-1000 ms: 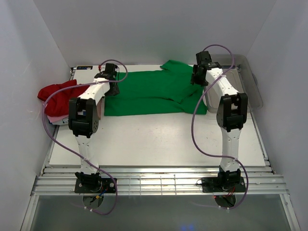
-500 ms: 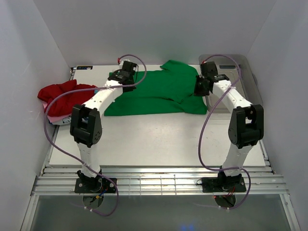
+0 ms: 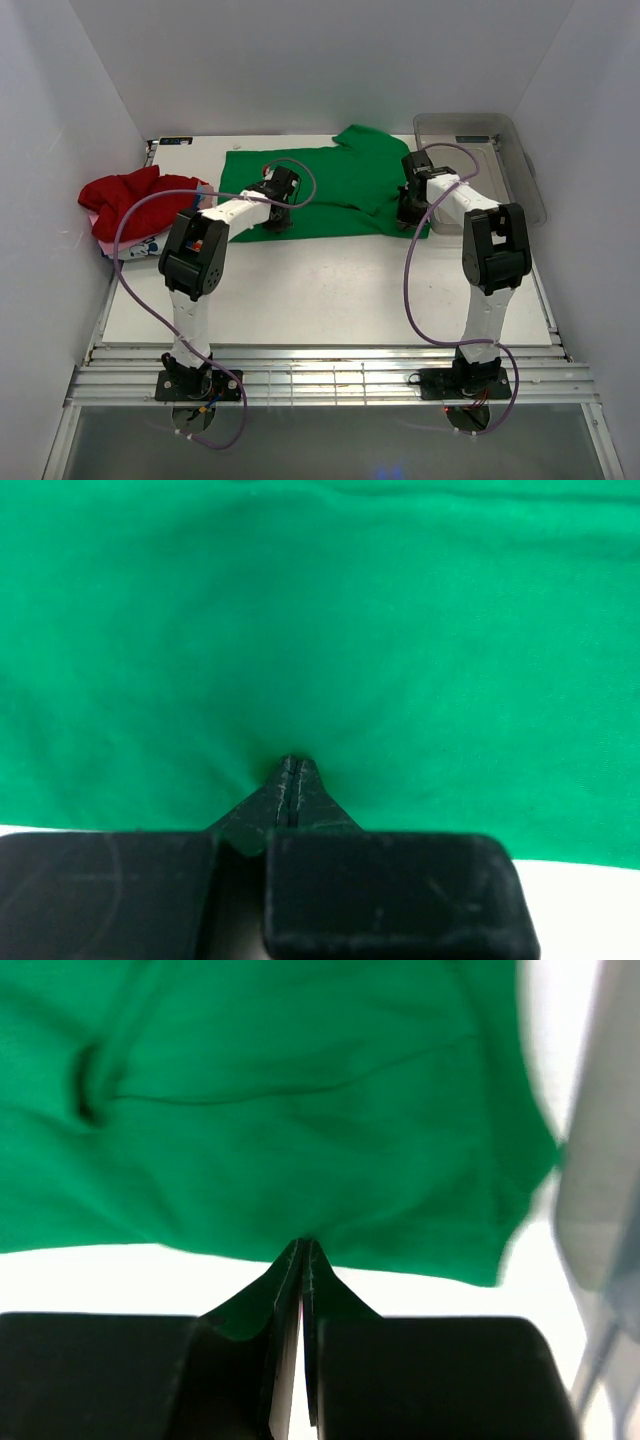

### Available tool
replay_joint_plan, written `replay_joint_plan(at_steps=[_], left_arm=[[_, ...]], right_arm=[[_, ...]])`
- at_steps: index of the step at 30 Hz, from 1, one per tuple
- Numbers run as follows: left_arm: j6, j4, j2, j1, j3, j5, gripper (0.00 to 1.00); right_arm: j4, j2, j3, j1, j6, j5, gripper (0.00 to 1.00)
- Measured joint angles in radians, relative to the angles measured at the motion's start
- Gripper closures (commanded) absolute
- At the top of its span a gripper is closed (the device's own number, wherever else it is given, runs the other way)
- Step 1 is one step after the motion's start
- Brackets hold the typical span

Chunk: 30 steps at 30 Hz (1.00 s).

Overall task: Fold and stack the t-shirts
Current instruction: Fold the tshirt

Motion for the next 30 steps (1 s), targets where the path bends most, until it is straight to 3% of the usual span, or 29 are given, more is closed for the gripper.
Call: replay_joint_plan(at_steps=[14,30], left_arm=[[0.027,0.159,-0.106,0.014,-0.196,-0.041,1.00],[0.087,0.243,-0.198,0.103,-0.331,-0.005,1.00]], right_arm=[[-0.111,0.058,0.026,0.003,-0.013,0.159,0.92],[-0.143,0.069,0.047,-0.018,-0.060,0.181,0.92]])
